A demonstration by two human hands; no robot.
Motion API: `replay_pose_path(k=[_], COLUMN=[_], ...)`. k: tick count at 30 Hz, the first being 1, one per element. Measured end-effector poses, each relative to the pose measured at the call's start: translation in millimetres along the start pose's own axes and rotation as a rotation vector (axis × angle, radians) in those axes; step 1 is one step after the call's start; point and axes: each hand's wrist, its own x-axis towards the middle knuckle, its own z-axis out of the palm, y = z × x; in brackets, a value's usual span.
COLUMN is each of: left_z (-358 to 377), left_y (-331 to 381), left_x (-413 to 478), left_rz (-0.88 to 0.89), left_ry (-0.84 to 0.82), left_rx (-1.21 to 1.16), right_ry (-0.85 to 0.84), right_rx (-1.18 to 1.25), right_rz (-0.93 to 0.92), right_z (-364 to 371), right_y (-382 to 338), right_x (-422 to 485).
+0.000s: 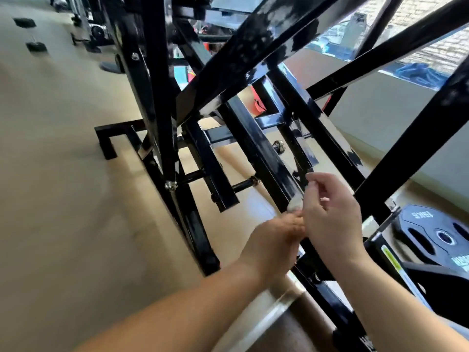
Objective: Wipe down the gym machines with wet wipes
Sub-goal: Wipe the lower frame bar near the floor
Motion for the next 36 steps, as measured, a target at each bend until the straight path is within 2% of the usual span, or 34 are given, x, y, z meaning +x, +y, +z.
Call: replay_pose_path(k=[3,6,10,13,19,21,24,27,30,33,36], left_z=[-19,-43,-80,-110,-169,-189,-217,-240,-256,-276,-303], left_y=[0,-27,-62,-79,-95,-91,-78,-51,-15,31,80], left_x=[-40,-76,-119,-155,-214,-230,-260,-288,-311,-326,-331], left_rz=[-0.298,-0.623,-0.841,-1.020,-1.209,-1.273,-1.295,-1.337,-1.428,-1.558,-1.626], left_ry=[-0.030,0.064,0.214,0.324,0.429,0.507,0.632,0.734,0.910,0.932,0.962], left_rx=[-0.132,-0.122,-0.023,-0.048,-0.096,-0.075,-0.078,-0.161,-0.229,-0.180,-0.132], right_ry=[-0.210,-0.465,-0.755,-0.899,-1.059,-1.150,-1.163,-1.243,-1.372,-1.512,-1.599], right_rx=[-0.051,-0.140,-0.170,-0.151,-0.177,-0.192,-0.241,-0.310,-0.368,-0.428,-0.549], right_rz=[-0.096,-0.117,-0.131,-0.139,-0.125,-0.139,-0.130,-0.156,-0.184,-0.231,-0.358], right_z=[18,47,106,147,227,245,260,270,277,272,253], right_y=[-17,-29,-47,-65,-96,-99,-105,-126,-164,-196,-226], right_x=[-16,-34,-59,-79,-126,-143,-164,-181,-203,-227,-246])
